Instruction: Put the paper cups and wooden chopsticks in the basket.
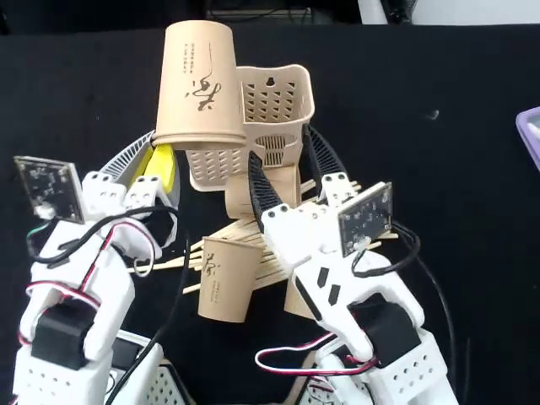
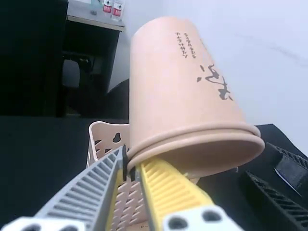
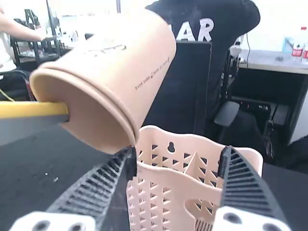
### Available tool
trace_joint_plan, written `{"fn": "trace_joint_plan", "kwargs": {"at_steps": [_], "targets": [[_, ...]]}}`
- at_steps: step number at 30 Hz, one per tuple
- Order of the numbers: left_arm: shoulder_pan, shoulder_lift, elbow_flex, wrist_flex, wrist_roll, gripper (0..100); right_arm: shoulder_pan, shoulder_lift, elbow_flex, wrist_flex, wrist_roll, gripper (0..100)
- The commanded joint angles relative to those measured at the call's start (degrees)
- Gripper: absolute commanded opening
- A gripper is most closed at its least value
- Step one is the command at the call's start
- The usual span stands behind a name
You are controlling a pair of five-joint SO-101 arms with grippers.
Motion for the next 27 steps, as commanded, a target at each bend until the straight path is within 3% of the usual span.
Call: {"fn": "trace_joint_plan", "kwargs": {"at_steps": [1,11,16,22,24,27], "targets": [[0.7,-0.2,-0.7,-1.7,0.3,3,-1.1,-1.1,-0.6,-3.3,-0.7,27.9],[0.9,-0.2,-0.7,-3.1,0.5,3,-3.3,-1.1,-1.4,-3.3,-4.2,27.9],[7.3,-0.2,-0.3,-1.1,0.3,3,-3.0,-1.1,-2.3,-3.2,-4.1,27.9],[7.6,-0.2,0.4,-0.4,0.3,3,-2.9,-1.1,-2.4,-3.2,-4.1,27.8],[7.6,-0.2,1.7,-0.4,0.0,3,-2.9,-1.1,-2.4,-3.2,-4.1,24.4],[7.6,-0.2,3.2,-0.4,-3.2,3,-0.8,-1.1,-2.5,-3.3,-4.0,11.7]]}}
